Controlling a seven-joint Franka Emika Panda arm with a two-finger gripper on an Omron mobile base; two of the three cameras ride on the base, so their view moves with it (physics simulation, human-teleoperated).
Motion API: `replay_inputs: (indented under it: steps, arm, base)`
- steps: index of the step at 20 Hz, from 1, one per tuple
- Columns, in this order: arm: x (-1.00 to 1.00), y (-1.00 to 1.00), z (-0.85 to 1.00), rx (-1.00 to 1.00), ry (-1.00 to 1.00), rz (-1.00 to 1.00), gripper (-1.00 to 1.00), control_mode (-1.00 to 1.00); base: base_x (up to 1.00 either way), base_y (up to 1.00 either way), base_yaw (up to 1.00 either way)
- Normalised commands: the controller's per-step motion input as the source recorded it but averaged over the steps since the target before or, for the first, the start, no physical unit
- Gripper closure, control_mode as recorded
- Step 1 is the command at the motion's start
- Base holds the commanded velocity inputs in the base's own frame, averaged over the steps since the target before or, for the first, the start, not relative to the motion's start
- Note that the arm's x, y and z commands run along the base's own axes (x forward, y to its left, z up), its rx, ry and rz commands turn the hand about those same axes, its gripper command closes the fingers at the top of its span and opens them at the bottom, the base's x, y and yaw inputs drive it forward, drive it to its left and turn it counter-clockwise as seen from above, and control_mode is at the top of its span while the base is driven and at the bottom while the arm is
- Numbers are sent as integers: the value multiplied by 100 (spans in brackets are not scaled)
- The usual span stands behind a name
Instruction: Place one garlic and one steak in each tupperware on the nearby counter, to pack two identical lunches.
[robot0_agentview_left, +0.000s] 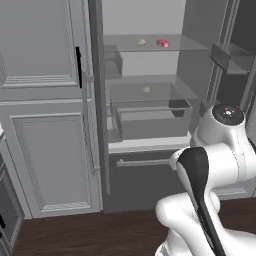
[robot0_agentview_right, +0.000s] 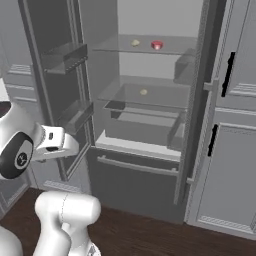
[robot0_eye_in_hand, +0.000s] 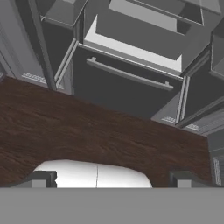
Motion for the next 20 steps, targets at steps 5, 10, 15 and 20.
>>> replay_inputs:
  steps: [5, 10, 15, 20]
  arm:
    - [0, 0, 0, 0, 0, 0, -100, 100]
    - [0, 0, 0, 0, 0, 0, -100, 100]
    - [0, 0, 0, 0, 0, 0, -100, 100]
    - [0, 0, 0, 0, 0, 0, -100, 100]
  base:
    - [59, -25, -15]
    - [100, -15, -15]
    - [68, -15, -23]
    - [2, -1, -33]
